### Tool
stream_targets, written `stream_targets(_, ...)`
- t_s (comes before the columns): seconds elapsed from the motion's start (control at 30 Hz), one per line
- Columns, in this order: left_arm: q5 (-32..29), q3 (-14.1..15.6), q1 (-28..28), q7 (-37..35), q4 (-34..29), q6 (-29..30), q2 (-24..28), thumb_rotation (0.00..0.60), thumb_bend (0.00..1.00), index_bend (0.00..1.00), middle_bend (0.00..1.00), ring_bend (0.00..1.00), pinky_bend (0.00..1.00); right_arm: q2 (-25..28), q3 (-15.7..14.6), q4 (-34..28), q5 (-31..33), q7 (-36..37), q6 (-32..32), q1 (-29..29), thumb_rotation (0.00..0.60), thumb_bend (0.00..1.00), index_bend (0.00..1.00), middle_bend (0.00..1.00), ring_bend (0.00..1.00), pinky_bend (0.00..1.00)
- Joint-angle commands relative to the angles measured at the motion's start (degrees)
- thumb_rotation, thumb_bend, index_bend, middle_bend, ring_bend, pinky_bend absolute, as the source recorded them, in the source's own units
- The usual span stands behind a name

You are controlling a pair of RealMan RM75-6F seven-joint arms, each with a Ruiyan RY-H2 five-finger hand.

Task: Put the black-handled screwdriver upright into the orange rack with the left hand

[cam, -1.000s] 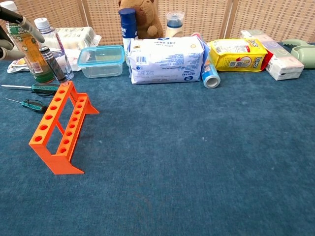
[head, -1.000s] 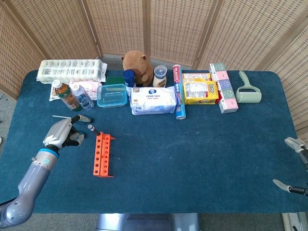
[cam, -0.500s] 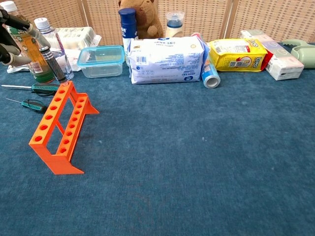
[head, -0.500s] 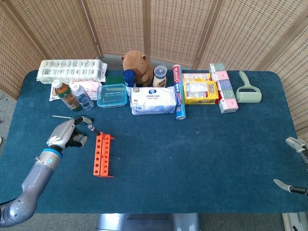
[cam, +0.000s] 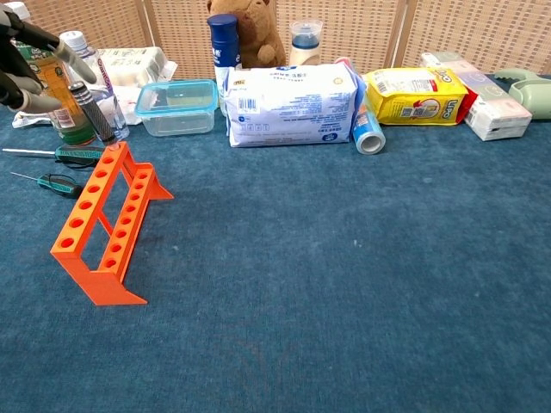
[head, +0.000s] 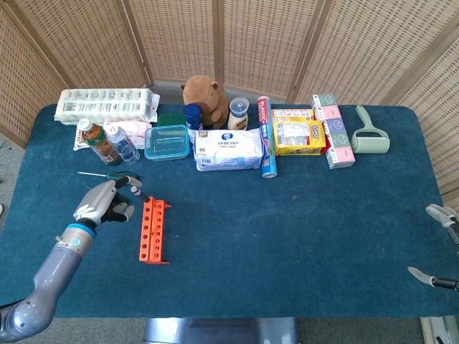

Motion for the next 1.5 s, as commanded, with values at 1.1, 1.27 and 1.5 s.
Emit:
stream_targets(1.1, -2.11, 1.73, -0.85, 1.86, 1.01, -0.11, -0.99, 0.6, 0.43, 0.27, 0.98, 1.0, 1.0, 0.16, -0.1, -0.11, -0.13, 0.24, -0.12, 0.04, 0.6, 0.02, 0.09, 0.1, 0.0, 0.0)
stream_targets(1.27, -2.25, 1.38, -1.18, 2.11, 0.22, 0.61, -0.91, 0.6, 0.43, 0.27, 0.98, 1.0, 1.0, 0.21, -0.08, -0.19, -0.02, 0.31, -0.09, 0.01, 0.6, 0.02, 0.09, 0.1, 0.0, 0.0)
stream_targets(1.5, -2.22, 0.79, -1.11, 1.47, -0.6, 1.06, -0.61, 0.6, 0.43, 0.27, 0.98, 1.0, 1.0, 0.25, -0.06, -0.03, 0.02, 0.6, -0.06, 0.01, 0.6, 0.02, 0.09, 0.1, 0.0, 0.0)
